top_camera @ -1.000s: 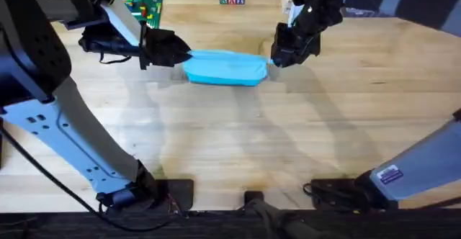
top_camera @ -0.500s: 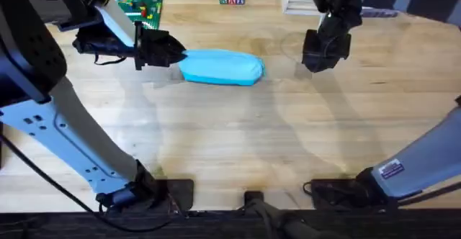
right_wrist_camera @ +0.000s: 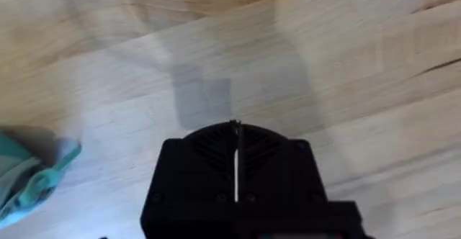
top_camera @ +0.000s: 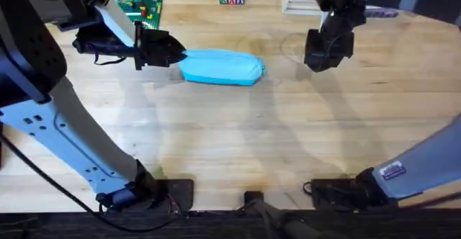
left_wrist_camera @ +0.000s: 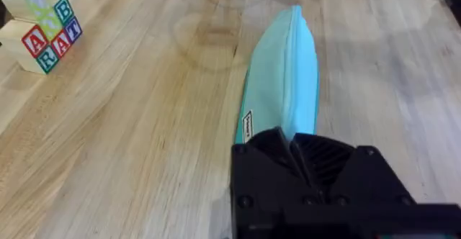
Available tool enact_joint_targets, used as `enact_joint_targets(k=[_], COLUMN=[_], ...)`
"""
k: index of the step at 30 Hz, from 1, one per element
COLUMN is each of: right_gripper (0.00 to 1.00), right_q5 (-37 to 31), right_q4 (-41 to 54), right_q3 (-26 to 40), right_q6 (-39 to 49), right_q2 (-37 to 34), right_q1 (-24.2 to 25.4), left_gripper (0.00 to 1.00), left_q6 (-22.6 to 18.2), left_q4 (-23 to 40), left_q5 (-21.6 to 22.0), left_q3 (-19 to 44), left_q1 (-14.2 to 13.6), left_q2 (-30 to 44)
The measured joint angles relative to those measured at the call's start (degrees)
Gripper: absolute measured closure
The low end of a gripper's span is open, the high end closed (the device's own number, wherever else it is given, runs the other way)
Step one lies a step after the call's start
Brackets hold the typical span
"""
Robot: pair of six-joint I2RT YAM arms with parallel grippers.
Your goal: Unzip the bag, pick up the pens from the table one at a time and place them inside, then zip the bag closed.
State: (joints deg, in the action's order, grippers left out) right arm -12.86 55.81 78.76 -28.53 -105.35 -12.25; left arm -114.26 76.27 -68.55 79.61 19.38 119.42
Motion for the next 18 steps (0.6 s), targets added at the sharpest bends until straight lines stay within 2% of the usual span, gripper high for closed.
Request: enact_joint_targets(k=[11,18], right_gripper=[0.971,0.971], right_q5=[0.9,8.4], right_q4=[0.0,0.2], right_q3=[-0.1,-0.1], right_q6=[4.5,12.7], right_q2=[18.1,26.3], right_q1=[0.0,0.0], left_gripper=[0.961,0.961], left_q6=[0.0,0.0], left_q4=[0.0,0.0], left_q5=[0.0,0.0], left_q3=[0.0,0.0], left_q1=[0.0,0.0], left_q2=[0.0,0.0])
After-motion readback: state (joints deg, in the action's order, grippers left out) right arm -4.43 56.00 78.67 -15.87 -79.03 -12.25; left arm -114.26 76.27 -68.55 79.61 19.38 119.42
